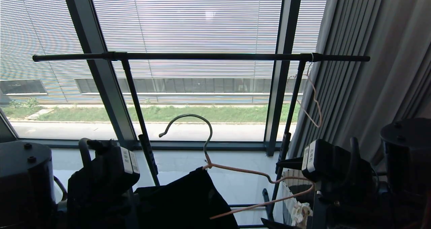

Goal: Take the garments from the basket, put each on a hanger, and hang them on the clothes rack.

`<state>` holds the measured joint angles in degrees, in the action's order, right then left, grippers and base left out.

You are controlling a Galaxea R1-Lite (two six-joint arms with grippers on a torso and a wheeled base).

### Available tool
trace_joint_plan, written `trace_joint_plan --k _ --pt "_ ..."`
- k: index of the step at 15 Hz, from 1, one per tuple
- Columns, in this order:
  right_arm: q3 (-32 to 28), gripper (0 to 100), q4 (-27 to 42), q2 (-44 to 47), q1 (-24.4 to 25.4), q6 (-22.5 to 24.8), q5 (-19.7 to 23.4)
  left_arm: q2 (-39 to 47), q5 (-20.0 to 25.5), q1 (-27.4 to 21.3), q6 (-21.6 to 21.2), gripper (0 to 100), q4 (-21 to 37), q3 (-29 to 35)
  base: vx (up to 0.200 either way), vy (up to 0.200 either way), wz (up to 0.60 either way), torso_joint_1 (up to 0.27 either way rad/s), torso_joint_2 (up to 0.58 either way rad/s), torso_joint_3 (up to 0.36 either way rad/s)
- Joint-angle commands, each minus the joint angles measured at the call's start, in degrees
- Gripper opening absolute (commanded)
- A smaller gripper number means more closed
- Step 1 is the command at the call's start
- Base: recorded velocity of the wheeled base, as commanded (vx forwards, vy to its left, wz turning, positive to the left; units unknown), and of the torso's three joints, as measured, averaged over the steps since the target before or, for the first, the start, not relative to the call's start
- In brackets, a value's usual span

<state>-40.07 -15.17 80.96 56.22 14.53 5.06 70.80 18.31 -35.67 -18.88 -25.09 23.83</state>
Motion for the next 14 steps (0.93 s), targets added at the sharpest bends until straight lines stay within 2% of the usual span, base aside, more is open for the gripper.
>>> trace_joint_plan --k 1,4,7,11,14 --pt "-0.01 100 -0.04 -0.19 -2.61 -0.03 -0.05 -0.75 -0.64 2.18 0.07 0 -0.58 -1.51 0.0 0.0 0.0 0.0 0.0 0.0" --pt "0.08 100 -0.04 -0.63 -6.83 -0.03 -0.05 -0.75 -0.82 5.0 0.07 0 -0.58 -1.33 0.0 0.0 0.0 0.0 0.0 0.0" --pt "0.43 100 -0.04 -0.8 -7.8 -1.35 -0.05 0.12 -1.17 9.65 0.6 0 -0.49 0.25 0.0 0.0 0.0 0.0 0.0 0.0" --pt "0.43 100 -8.3 2.45 -6.3 -10.84 -0.66 0.12 -3.81 10.8 3.94 0 -0.49 8.34 0.0 0.0 0.0 0.0 0.0 0.0" --pt "-0.01 100 -17.53 10.27 -0.32 -19.01 -9.63 0.74 -3.72 10.71 4.12 0 -0.49 12.38 0.0 0.0 0.0 0.0 0.0 0.0"
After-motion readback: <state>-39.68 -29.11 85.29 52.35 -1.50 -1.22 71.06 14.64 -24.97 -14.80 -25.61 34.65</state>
